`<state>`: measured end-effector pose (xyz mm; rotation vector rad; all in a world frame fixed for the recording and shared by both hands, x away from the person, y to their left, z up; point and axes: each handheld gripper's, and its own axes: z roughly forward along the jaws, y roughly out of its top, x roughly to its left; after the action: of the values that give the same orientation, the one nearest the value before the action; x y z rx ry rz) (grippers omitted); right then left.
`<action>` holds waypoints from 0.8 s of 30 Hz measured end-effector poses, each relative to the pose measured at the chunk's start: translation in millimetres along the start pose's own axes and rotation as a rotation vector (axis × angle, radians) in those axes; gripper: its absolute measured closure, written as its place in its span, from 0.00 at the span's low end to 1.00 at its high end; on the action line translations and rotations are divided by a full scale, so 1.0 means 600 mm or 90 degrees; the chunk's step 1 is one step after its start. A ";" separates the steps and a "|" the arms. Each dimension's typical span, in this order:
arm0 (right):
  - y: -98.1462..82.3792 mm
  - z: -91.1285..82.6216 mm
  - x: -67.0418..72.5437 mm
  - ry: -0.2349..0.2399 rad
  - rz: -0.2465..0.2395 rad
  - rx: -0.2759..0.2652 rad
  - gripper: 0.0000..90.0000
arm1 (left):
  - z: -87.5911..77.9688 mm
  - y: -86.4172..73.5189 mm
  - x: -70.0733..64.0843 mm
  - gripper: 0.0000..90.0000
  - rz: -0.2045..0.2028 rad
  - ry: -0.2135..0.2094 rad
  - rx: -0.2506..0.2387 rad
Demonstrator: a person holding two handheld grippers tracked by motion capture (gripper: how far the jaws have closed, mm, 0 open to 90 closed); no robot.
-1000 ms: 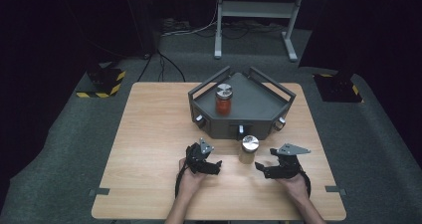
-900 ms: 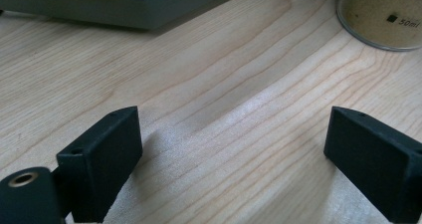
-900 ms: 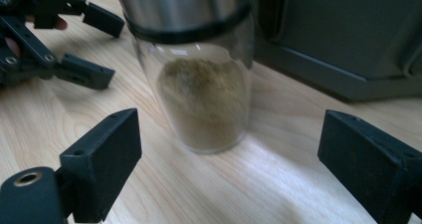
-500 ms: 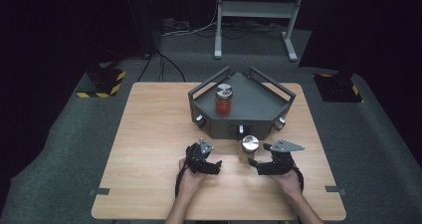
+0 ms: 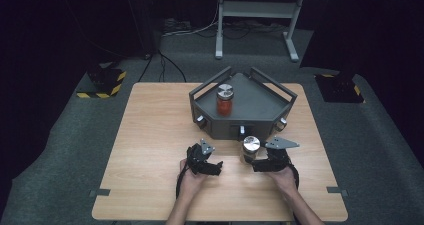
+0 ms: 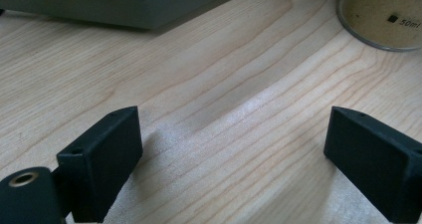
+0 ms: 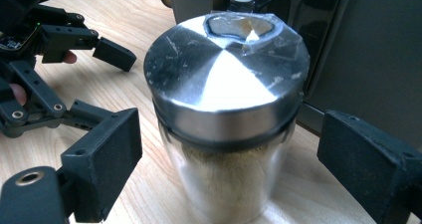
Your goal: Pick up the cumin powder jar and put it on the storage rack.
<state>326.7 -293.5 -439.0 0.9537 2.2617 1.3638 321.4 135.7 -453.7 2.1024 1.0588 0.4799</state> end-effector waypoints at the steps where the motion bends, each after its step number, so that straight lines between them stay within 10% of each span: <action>1: 0.000 0.000 0.000 0.000 0.000 0.000 0.12 | 0.000 0.000 0.000 0.09 0.000 0.000 0.000; 24: 0.003 0.030 0.005 -0.004 0.002 -0.012 0.20 | 0.000 0.000 0.000 0.09 0.000 0.001 0.000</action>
<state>335.9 -279.3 -446.1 0.9545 2.2406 1.3787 321.2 135.6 -453.6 2.1030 1.0594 0.4807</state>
